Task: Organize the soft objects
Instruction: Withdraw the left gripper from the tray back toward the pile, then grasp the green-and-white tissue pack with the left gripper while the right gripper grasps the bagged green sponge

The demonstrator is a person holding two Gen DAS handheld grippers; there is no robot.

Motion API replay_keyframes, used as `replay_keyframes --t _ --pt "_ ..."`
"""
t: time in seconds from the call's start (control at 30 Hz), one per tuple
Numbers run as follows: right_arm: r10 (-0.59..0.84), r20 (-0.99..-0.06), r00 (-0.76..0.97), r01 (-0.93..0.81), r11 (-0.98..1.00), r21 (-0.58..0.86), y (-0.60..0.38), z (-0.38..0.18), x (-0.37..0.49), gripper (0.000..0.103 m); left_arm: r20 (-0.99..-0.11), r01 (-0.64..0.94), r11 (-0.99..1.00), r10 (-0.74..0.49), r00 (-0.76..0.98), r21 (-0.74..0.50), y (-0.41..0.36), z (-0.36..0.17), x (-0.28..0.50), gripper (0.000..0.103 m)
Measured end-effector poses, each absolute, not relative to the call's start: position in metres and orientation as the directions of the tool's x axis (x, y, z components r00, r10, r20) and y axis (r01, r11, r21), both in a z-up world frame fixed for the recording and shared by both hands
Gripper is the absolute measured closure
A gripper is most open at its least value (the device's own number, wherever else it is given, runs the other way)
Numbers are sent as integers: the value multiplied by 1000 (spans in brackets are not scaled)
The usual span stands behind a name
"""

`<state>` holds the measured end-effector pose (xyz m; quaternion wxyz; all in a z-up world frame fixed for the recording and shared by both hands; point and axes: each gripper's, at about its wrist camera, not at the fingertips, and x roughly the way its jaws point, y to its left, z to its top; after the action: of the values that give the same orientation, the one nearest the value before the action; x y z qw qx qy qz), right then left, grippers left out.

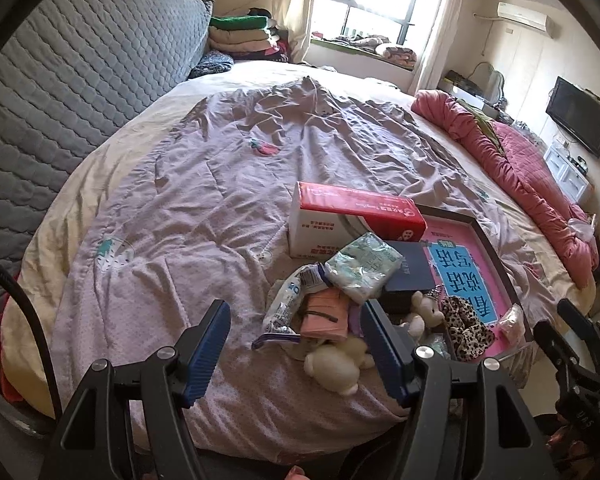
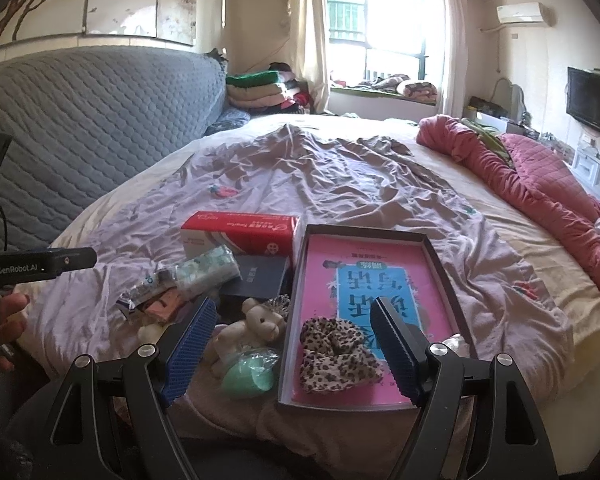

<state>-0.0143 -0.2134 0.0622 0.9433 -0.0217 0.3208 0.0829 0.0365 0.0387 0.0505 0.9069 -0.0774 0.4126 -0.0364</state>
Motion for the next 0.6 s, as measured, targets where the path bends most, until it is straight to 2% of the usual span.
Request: replay_keyframes --t 0.37,0.6 --pt "191 -713 675 -247 969 26 -198 21 -1 22 -781 73 981 -189 595 -182 12 18 46 35" --pt "184 -777 603 -325 945 -29 -175 -6 4 22 -779 125 970 -242 579 -209 1 6 51 34"
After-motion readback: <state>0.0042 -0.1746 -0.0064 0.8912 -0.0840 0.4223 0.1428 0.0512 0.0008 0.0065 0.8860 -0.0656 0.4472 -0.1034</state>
